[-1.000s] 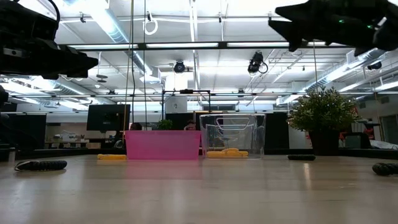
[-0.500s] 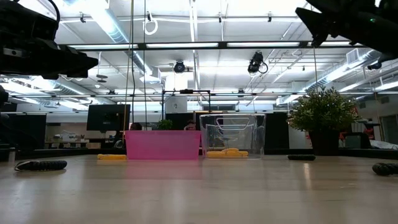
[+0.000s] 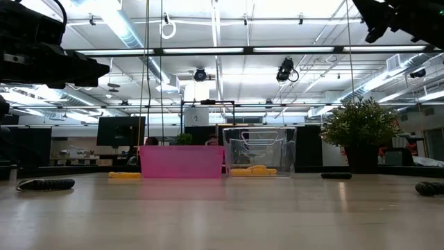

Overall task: Sort spring keychains
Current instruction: Put the yellow spring keychain into the transparent bin

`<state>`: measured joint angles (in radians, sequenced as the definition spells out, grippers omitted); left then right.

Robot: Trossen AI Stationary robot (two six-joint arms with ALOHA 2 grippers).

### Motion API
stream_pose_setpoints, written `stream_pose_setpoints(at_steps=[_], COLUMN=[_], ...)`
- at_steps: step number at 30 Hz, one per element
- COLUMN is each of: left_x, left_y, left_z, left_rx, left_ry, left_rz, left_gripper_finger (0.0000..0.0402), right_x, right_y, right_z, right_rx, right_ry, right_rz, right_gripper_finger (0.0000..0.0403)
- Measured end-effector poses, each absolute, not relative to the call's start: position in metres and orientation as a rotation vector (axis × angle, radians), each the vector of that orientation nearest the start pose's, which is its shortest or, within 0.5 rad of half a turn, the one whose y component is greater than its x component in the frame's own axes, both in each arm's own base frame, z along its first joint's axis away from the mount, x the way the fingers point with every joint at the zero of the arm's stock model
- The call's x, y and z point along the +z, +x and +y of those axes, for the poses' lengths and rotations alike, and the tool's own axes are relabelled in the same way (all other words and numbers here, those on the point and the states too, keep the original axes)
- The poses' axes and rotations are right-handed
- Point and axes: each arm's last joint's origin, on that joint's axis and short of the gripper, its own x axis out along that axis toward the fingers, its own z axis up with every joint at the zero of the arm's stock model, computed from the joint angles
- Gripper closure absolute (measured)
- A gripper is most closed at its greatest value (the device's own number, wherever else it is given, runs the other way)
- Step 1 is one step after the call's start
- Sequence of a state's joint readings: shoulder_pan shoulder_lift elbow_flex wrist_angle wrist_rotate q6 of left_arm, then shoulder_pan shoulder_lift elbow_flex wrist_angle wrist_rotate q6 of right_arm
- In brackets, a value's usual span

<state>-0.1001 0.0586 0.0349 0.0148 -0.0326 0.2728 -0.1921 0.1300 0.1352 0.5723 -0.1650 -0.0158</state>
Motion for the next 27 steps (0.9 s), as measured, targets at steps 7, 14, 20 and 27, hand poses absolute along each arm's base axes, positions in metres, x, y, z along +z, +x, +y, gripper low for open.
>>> stream_pose_setpoints(at_steps=[7, 14, 20, 27], left_x=[0.172, 0.172, 0.172, 0.172], left_y=[0.099, 0.099, 0.099, 0.099], left_z=[-0.009, -0.009, -0.009, -0.009], left_rx=[-0.069, -0.069, -0.069, -0.069], left_ry=[0.273, 0.273, 0.274, 0.274], left_rz=[0.0, 0.0, 0.005, 0.003], left_gripper_finger=[0.0289, 0.0289, 0.0289, 0.0289], right_x=[0.246, 0.233, 0.218, 0.209], right_y=[0.072, 0.077, 0.082, 0.086], right_z=[-0.011, -0.011, -0.013, -0.013], right_rx=[-0.076, -0.08, -0.098, -0.075], right_ry=[-0.11, -0.122, -0.143, -0.232], right_rz=[-0.536, -0.547, -0.539, -0.432], right_gripper_finger=[0.0182, 0.0182, 0.0182, 0.0182])
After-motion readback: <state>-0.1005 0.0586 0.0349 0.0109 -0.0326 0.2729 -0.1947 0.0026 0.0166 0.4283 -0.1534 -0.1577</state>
